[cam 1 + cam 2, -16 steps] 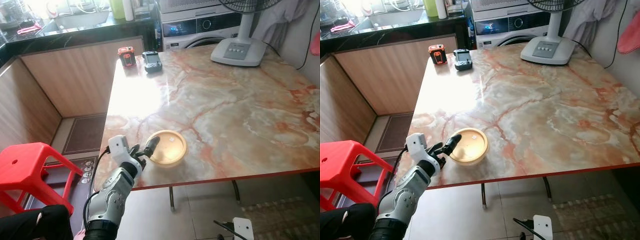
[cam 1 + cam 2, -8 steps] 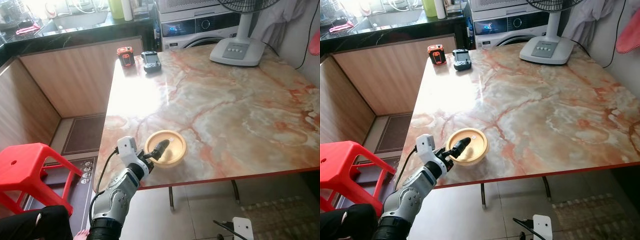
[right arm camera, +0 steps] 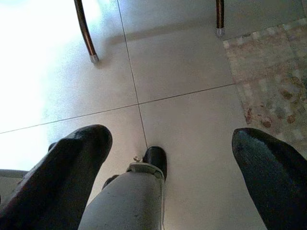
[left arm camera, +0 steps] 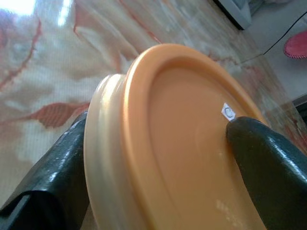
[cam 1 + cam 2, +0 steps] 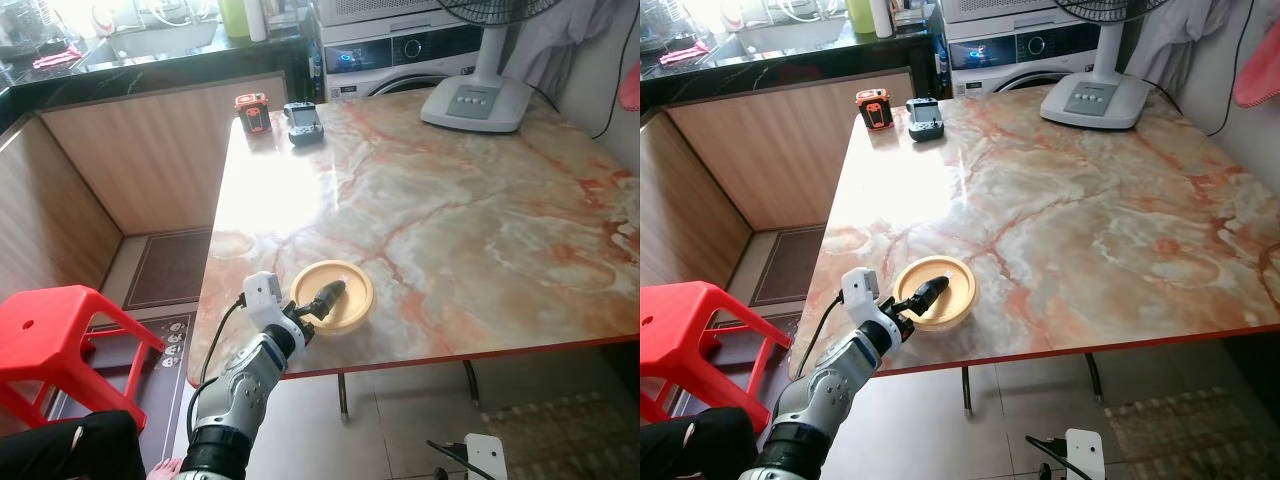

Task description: Restocking fridge

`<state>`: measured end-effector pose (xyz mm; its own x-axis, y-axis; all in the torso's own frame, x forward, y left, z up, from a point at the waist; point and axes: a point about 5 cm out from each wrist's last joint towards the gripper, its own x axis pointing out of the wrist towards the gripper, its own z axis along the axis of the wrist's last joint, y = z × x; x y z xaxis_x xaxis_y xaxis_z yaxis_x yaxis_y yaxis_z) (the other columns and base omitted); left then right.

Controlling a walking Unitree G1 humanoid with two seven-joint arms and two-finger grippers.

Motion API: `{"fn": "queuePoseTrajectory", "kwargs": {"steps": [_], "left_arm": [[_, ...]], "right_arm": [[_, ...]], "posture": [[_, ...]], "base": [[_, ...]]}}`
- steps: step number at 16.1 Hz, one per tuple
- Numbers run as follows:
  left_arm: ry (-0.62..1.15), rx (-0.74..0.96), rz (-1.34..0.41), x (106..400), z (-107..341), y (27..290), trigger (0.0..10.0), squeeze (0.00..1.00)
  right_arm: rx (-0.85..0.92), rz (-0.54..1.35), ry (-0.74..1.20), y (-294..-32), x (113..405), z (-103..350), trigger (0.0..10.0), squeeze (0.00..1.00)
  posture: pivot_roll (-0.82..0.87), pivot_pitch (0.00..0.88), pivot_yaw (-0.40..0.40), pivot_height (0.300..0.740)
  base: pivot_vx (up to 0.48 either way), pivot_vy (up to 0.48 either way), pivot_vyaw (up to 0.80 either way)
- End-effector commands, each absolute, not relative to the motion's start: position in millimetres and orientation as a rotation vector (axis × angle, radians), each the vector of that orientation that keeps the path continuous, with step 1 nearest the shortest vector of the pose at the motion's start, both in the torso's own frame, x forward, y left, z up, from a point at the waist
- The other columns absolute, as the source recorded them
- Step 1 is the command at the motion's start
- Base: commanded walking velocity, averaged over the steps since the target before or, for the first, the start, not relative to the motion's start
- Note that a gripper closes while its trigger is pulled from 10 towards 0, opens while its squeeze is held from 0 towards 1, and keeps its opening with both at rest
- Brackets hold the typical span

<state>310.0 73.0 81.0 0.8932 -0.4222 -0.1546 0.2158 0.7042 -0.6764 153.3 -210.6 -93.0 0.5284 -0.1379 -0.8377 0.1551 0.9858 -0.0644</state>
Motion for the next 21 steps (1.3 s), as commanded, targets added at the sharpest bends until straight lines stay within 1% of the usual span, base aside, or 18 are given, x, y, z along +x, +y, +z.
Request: {"fn": "queuePoseTrajectory", "kwargs": {"steps": [1, 8, 13, 17, 18, 19, 21], "left_arm": [[0.317, -0.716, -0.342, 312, 80, 71, 0.0, 0.00], [0.318, -0.721, -0.329, 315, 78, 70, 0.0, 0.00], [0.267, -0.712, -0.304, 319, 82, 73, 0.0, 0.00], [0.267, -0.712, -0.304, 319, 82, 73, 0.0, 0.00], [0.229, -0.719, -0.260, 322, 86, 81, 0.0, 0.00], [0.219, -0.723, -0.249, 323, 87, 83, 0.0, 0.00], [0.125, -0.720, -0.238, 325, 100, 91, 0.0, 0.00]], "right_arm": [[0.015, -0.158, 1.005, -207, 153, -94, 10.0, 0.00], [0.000, -0.149, 1.006, -207, 155, -93, 10.0, 0.00], [-0.004, -0.145, 1.005, -207, 155, -93, 10.0, 0.00], [-0.004, -0.145, 1.005, -207, 155, -93, 10.0, 0.00], [-0.007, -0.144, 1.005, -208, 156, -93, 10.0, 0.00], [-0.007, -0.144, 1.005, -208, 156, -93, 10.0, 0.00], [-0.007, -0.145, 1.005, -209, 156, -93, 10.0, 0.00]], "posture": [[-0.10, 0.000, 0.110, 0.740], [-0.10, 0.000, 0.101, 0.740], [-0.10, 0.000, 0.097, 0.740], [-0.10, 0.000, 0.097, 0.740], [-0.10, 0.000, 0.090, 0.740], [-0.10, 0.000, 0.090, 0.740], [-0.09, 0.000, 0.089, 0.740]], "base": [[0.000, 0.000, 0.00], [0.000, 0.000, 0.00], [0.000, 0.000, 0.00], [0.000, 0.000, 0.00], [0.000, 0.000, 0.00], [0.000, 0.000, 0.00], [0.000, 0.000, 0.00]]}}
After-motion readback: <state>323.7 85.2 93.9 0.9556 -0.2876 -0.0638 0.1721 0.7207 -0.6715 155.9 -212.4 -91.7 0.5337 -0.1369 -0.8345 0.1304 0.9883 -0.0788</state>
